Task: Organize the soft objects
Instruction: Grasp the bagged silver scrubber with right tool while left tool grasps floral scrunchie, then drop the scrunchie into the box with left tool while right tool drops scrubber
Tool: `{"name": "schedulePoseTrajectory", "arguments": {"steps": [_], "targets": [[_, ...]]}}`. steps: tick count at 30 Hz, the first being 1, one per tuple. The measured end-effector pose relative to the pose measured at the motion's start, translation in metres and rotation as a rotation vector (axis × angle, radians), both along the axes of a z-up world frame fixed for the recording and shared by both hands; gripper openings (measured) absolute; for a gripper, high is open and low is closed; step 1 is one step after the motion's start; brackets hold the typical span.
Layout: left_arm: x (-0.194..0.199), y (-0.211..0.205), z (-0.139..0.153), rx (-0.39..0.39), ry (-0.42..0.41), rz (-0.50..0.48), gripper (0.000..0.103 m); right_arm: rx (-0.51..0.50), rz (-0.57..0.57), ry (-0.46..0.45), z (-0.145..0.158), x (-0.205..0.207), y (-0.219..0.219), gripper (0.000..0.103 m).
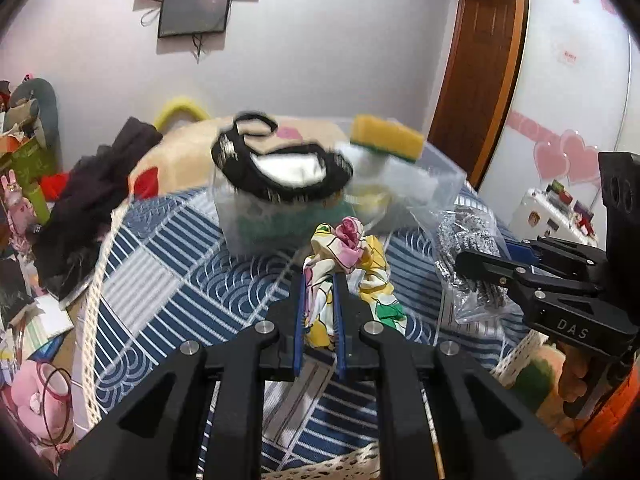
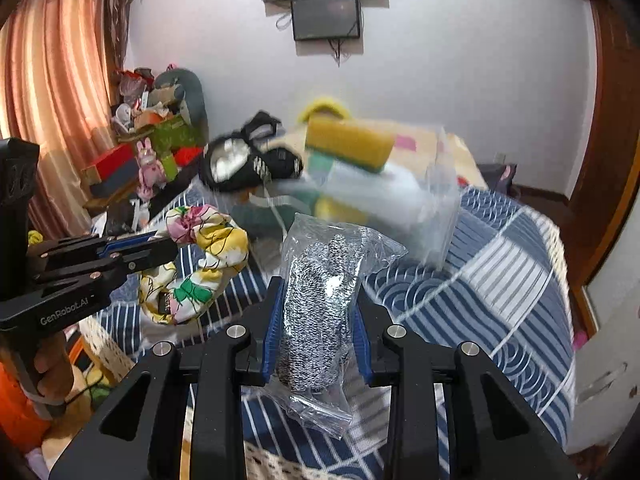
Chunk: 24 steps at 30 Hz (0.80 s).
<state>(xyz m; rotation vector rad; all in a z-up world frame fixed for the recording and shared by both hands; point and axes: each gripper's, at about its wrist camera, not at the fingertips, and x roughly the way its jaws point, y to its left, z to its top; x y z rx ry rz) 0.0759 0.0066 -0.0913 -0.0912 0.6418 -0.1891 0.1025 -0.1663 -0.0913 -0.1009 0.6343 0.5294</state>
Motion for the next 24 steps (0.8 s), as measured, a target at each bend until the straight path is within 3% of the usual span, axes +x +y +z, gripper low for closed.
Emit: {"name": "schedulePoseTrajectory", "arguments": {"steps": [11,24], "targets": [[0.028,0.008,0.045,-0.039,-0.108,0.048,0.012,0.046,-0.033,-0.111,0.035,0.026,0.005,0.028],[0.095,0.020,0.043,-0.050,-0.060,0.107,0.012,0.007,-0.028,-0.087,0.031,0.070,0.042,0.028]]}}
